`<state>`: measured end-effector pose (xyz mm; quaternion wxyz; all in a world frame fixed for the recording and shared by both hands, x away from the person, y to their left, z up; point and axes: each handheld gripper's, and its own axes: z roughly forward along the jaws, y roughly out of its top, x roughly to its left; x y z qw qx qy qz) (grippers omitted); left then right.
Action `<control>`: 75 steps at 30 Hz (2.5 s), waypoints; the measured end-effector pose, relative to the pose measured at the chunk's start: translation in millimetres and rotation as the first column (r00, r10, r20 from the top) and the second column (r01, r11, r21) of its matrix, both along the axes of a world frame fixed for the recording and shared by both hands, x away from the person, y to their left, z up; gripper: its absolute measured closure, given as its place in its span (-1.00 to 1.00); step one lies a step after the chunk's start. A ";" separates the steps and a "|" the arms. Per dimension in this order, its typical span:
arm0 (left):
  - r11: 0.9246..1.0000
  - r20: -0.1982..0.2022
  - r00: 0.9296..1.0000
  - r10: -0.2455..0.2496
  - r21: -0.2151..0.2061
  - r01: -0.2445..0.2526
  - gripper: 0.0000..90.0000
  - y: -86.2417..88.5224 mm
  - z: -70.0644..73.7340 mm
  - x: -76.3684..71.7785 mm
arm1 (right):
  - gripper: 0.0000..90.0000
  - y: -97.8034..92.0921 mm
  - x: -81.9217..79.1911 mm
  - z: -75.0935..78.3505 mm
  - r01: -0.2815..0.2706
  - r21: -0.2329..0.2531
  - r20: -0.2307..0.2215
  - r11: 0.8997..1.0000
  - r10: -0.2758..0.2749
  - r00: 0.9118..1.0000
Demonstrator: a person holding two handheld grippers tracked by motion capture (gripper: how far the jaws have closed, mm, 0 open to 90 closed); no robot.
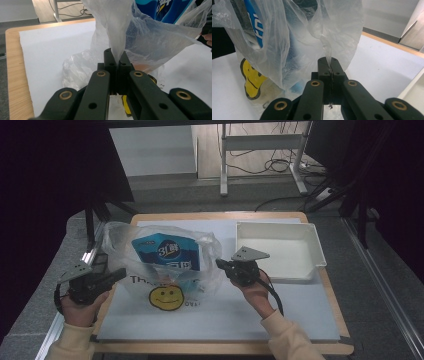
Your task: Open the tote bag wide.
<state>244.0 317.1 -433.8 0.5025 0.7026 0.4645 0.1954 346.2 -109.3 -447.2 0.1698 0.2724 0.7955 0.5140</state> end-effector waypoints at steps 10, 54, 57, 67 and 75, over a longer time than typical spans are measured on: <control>1.000 -0.021 1.000 0.000 0.006 0.000 1.00 -0.7 -8.6 0.0 | 0.97 2.5 -1.3 -8.3 -0.006 -0.022 -0.019 1.000 0.006 1.000; 0.999 -0.130 0.991 -0.014 0.038 0.019 1.00 -4.5 -54.6 3.9 | 0.97 7.6 -2.2 -54.3 -0.022 -0.136 -0.120 0.990 0.005 0.993; 0.999 -0.136 0.990 -0.017 0.042 0.023 1.00 -5.5 -57.4 4.8 | 0.97 7.4 -1.5 -58.7 -0.027 -0.137 -0.142 0.990 0.008 0.990; 0.998 -0.157 0.987 -0.020 0.050 0.028 1.00 -6.5 -66.8 4.5 | 0.97 3.8 -2.5 -64.8 -0.029 -0.141 -0.169 0.990 0.004 0.986; 0.998 -0.181 0.983 -0.025 0.052 0.035 1.00 -7.9 -75.6 4.4 | 0.97 3.1 -5.4 -72.7 -0.041 -0.167 -0.198 0.985 0.007 0.980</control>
